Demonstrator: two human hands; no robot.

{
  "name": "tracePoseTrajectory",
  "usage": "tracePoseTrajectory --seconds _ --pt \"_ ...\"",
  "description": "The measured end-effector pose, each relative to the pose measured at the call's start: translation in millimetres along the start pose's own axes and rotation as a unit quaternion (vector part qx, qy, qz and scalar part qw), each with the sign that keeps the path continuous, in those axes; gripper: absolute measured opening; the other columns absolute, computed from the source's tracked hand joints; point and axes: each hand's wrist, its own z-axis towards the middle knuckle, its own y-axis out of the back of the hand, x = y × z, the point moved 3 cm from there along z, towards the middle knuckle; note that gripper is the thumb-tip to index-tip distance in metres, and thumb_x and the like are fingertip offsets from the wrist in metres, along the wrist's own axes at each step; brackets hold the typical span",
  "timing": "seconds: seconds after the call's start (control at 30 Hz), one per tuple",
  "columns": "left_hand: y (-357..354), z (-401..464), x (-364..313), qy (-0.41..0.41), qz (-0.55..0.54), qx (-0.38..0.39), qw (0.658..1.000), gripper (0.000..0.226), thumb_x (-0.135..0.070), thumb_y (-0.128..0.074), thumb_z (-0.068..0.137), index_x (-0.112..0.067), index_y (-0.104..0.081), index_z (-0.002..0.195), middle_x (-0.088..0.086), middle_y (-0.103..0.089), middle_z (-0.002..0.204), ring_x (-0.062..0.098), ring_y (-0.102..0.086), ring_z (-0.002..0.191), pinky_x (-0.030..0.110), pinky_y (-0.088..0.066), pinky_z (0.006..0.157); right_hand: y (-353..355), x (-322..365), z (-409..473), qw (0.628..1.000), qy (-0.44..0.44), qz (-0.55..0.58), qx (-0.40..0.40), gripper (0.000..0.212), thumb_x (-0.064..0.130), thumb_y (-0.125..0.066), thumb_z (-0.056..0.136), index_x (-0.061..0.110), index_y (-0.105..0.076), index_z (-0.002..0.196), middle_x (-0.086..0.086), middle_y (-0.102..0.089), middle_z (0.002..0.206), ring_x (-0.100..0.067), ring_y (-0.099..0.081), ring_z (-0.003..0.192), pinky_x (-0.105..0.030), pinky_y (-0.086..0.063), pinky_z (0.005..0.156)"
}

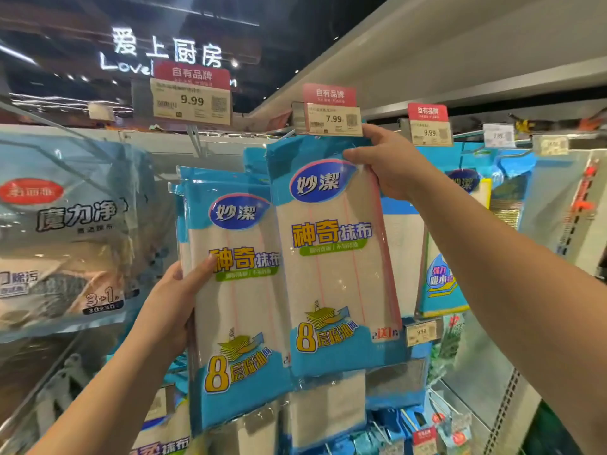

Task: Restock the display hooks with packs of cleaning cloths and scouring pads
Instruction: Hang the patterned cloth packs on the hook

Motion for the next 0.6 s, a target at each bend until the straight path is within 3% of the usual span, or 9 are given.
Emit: tracePoseTrajectory --seconds 0.13,0.27,0.37,0.43,0.53,0.6 --pt "4 0 -2 -0.018 -0.007 -0.018 1.000 0.017 -0.033 -0.062 0.097 -0.021 -0.063 0.108 0.005 -0.078 0.090 0.020 -0.075 0.071 0.040 -0.059 0.069 -3 -8 11 0.999 -0.013 0.031 -0.005 0.035 -0.002 -0.054 0.096 0.022 -0.060 0.121 -0.003 -0.074 0.104 -0.021 -0.075 0.088 -0.036 -0.062 0.068" --pt "13 -3 -4 -0.045 0.003 -0.044 0.998 0.017 -0.030 -0.064 0.095 -0.020 -0.063 0.109 0.007 -0.077 0.094 0.019 -0.075 0.073 0.040 -0.057 0.068 -7 -23 25 0.998 -0.007 -0.048 -0.048 0.048 0.003 -0.060 0.093 0.019 -0.055 0.137 -0.001 -0.067 0.117 -0.020 -0.073 0.093 -0.043 -0.060 0.087" --pt "23 -8 -6 -0.064 0.034 -0.060 0.996 0.026 -0.031 -0.066 0.094 -0.017 -0.061 0.116 0.006 -0.077 0.097 0.021 -0.075 0.080 0.038 -0.058 0.065 -14 -28 29 0.978 0.020 -0.190 -0.081 0.049 0.017 -0.060 0.096 0.030 -0.051 0.142 0.002 -0.057 0.130 -0.008 -0.065 0.084 -0.019 -0.057 0.072" --pt "31 -10 -6 -0.077 0.045 -0.072 0.993 0.022 -0.032 -0.067 0.094 -0.019 -0.061 0.111 0.004 -0.077 0.093 0.021 -0.076 0.082 0.038 -0.057 0.065 -20 -31 36 0.966 0.034 -0.239 -0.089 0.053 0.018 -0.059 0.097 0.027 -0.046 0.147 0.004 -0.048 0.132 -0.008 -0.060 0.088 -0.010 -0.050 0.066" --pt "40 -14 -6 -0.084 0.052 -0.084 0.992 0.027 -0.035 -0.067 0.092 -0.019 -0.061 0.113 0.003 -0.077 0.095 0.023 -0.076 0.085 0.040 -0.058 0.069 -28 -38 53 0.954 0.030 -0.288 -0.082 0.055 0.017 -0.057 0.097 0.024 -0.043 0.149 -0.006 -0.035 0.149 -0.024 -0.054 0.121 -0.032 -0.051 0.098" --pt "41 -17 -5 -0.082 0.057 -0.080 0.992 0.043 -0.040 -0.069 0.087 -0.016 -0.060 0.121 0.005 -0.077 0.101 0.024 -0.076 0.089 0.043 -0.059 0.072 -32 -42 63 0.947 0.011 -0.314 -0.075 0.053 0.019 -0.054 0.098 0.026 -0.043 0.149 -0.009 -0.029 0.154 -0.029 -0.047 0.129 -0.041 -0.046 0.106"
